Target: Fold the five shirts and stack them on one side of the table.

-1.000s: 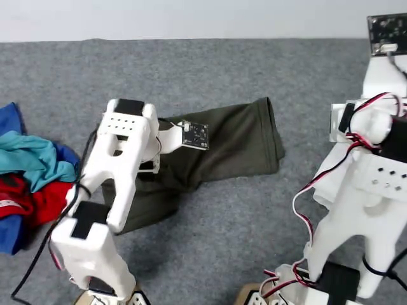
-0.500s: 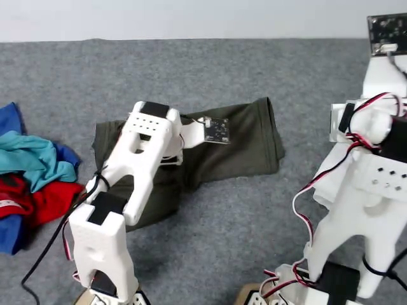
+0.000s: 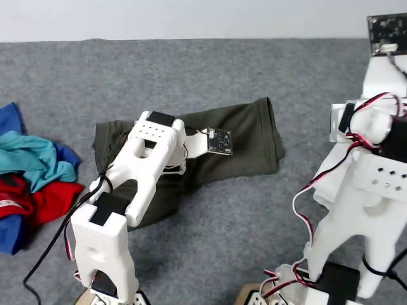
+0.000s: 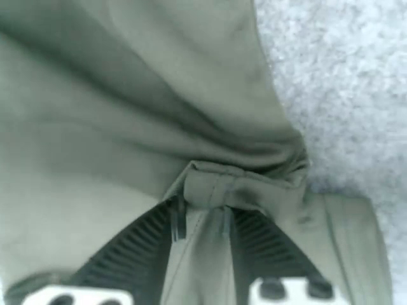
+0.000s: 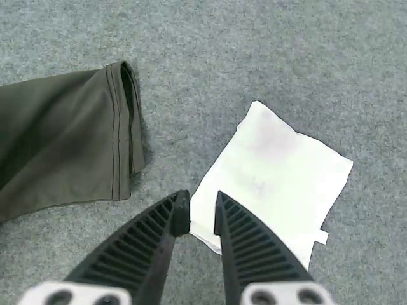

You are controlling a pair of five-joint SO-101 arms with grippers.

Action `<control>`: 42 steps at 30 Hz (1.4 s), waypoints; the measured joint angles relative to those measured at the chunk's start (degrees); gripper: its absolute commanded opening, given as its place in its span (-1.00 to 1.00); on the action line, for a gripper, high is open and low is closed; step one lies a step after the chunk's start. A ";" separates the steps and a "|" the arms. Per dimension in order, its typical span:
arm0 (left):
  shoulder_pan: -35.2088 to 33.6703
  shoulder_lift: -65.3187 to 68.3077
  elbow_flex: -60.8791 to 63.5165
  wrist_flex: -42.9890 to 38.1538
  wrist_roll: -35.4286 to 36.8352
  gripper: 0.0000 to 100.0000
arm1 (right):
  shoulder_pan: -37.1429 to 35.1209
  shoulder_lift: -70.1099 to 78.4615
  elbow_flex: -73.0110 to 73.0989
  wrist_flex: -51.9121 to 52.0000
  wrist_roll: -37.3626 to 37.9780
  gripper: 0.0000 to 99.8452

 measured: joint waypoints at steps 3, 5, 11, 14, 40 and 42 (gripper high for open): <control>-0.44 -2.46 -3.34 6.51 0.26 -0.78 | 0.00 0.00 0.00 0.00 0.00 -0.84; -0.62 -5.01 -5.10 10.55 0.26 -0.78 | 0.00 0.00 0.00 0.00 0.00 -0.84; -1.49 -12.57 -5.80 20.66 0.26 -0.77 | 0.00 -0.09 0.00 0.00 0.00 -0.84; -3.69 -15.38 -2.99 21.71 0.26 -0.69 | 0.00 -0.70 0.00 0.00 0.00 -0.84; -11.60 -18.73 34.29 -1.58 -0.44 -0.67 | 0.00 -2.55 0.00 0.00 0.00 -0.83; -11.60 -18.73 34.37 -2.20 -0.18 -0.68 | 0.00 -2.55 0.00 0.00 0.00 -0.83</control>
